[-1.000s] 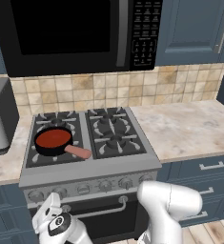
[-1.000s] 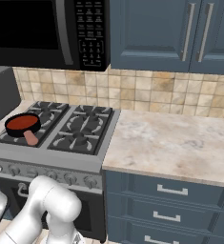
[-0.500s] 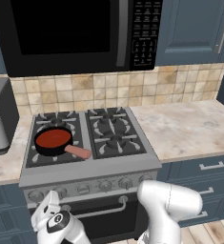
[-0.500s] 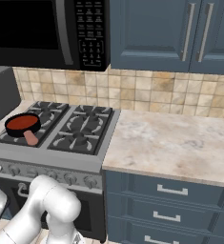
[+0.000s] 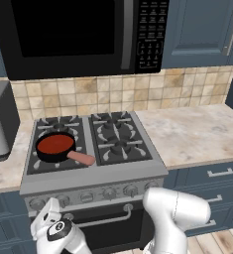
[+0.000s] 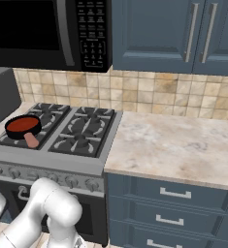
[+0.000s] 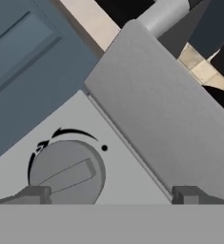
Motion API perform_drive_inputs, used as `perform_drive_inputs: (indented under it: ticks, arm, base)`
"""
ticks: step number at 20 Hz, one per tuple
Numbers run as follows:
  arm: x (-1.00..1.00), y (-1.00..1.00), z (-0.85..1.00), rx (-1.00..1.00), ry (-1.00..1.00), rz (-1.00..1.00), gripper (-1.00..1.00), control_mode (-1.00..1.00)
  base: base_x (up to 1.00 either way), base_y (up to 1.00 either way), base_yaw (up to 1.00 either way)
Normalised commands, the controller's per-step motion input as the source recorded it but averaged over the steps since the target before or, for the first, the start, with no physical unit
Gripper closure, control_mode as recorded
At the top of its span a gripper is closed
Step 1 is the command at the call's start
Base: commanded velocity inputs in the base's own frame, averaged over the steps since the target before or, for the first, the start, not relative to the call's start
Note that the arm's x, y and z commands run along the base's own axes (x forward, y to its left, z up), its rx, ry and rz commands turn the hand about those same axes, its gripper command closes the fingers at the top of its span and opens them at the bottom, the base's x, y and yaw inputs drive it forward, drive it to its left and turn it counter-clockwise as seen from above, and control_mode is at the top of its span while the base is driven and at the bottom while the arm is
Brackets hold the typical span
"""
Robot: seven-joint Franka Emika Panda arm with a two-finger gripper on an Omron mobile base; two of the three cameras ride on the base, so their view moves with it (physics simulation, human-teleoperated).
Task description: Wait until the marinara sauce is simmered to a deep red color and then turn off the stove.
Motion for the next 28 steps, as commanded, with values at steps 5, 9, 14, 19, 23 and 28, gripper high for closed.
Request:
perform_drive_inputs:
  ticks: [5,9,14,19,23,28]
  arm:
    - [0.14,0.06,0.00,0.01,0.00,0.00,-1.00,-1.00]
    - [0.18,0.00,-0.02,0.00,0.00,0.00,-1.00,-1.00]
    - [0.20,0.00,-0.07,0.00,0.00,0.00,-1.00,-1.00]
    - [0.14,0.00,-0.02,0.00,0.00,0.00,-1.00,-1.00]
    - [0.01,0.00,0.00,0.00,0.00,0.00,-1.00,-1.00]
    - [0.00,0.00,0.00,0.00,0.00,0.00,-1.00,-1.00]
  base:
    - [0.00,0.00,0.00]
    - [0.00,0.00,0.00]
    - [0.00,0.00,0.00]
    - [0.00,0.00,0.00]
    - [0.00,0.00,0.00]
    - [0.00,0.00,0.00]
